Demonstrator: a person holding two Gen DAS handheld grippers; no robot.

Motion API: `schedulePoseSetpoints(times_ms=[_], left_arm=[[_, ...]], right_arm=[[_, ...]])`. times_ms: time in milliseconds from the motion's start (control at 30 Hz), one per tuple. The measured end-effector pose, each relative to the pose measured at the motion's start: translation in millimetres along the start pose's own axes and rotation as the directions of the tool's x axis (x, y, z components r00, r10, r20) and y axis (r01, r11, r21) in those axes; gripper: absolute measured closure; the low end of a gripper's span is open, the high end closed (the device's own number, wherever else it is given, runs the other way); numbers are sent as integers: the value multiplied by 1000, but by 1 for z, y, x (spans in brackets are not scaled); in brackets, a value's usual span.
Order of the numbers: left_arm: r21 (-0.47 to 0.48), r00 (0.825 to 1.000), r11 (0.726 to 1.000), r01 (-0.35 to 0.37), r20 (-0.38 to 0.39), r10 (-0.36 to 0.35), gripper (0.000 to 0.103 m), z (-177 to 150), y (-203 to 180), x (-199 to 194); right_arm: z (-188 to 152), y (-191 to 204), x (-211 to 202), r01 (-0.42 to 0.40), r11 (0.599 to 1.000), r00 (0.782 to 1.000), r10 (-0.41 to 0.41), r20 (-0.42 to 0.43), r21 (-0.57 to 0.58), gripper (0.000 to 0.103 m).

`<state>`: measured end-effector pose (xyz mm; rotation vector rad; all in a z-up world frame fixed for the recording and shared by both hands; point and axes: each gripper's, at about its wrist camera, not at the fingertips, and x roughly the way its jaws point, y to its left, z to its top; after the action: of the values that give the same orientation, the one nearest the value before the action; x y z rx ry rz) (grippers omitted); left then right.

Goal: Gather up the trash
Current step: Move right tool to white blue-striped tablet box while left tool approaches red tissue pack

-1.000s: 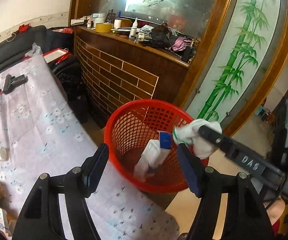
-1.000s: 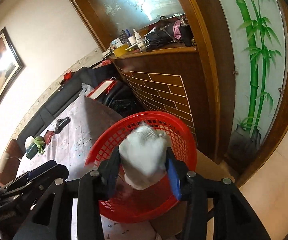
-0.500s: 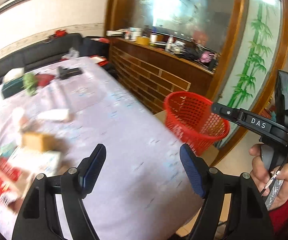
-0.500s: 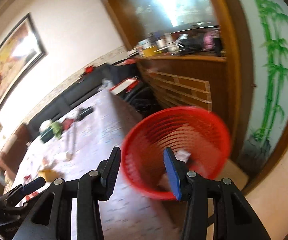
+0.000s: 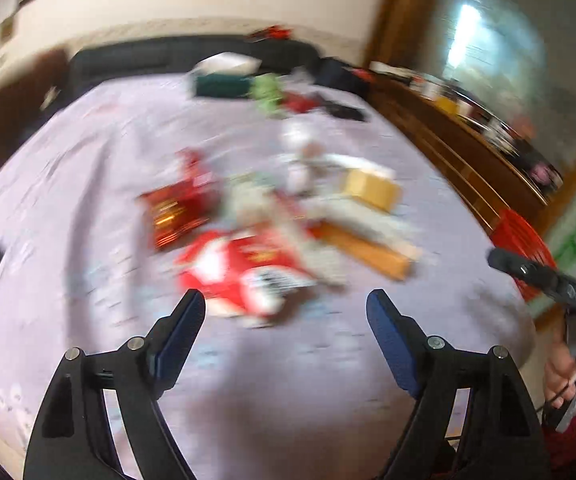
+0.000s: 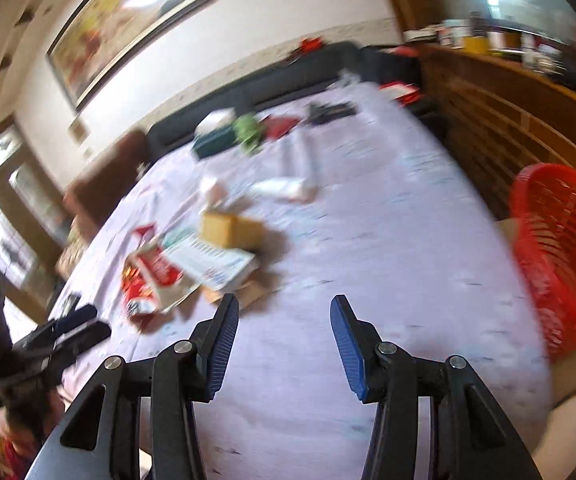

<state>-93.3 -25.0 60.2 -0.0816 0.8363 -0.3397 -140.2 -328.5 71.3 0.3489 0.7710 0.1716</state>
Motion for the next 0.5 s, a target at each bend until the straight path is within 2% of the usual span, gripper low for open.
schedulePoseSetpoints(times_ms=[33,100,167,333,500], left_arm=[[-44,1000,999,0,-10,-1,21,0,15,2],[-103,1000,995,-4,-22,1,21,0,36,4],[-126,1000,992,-8,-21,5,21,2,43,5],[-135,1000,991,-4,-28,0,21,2,57,8],[-125,998,992,0,-62,-8,21,2,61,17]], right_arm=[[0,6,7,-7,1000,1000,7,-13,-21,47],[4,22,26,-25,997,999,21,-42,-75,35],[11,39,45,-42,988,997,32,-70,-149,30],[31,58,86,-27,959,995,0,-95,-282,26],[40,64,124,-91,931,983,28,-182,-353,24]])
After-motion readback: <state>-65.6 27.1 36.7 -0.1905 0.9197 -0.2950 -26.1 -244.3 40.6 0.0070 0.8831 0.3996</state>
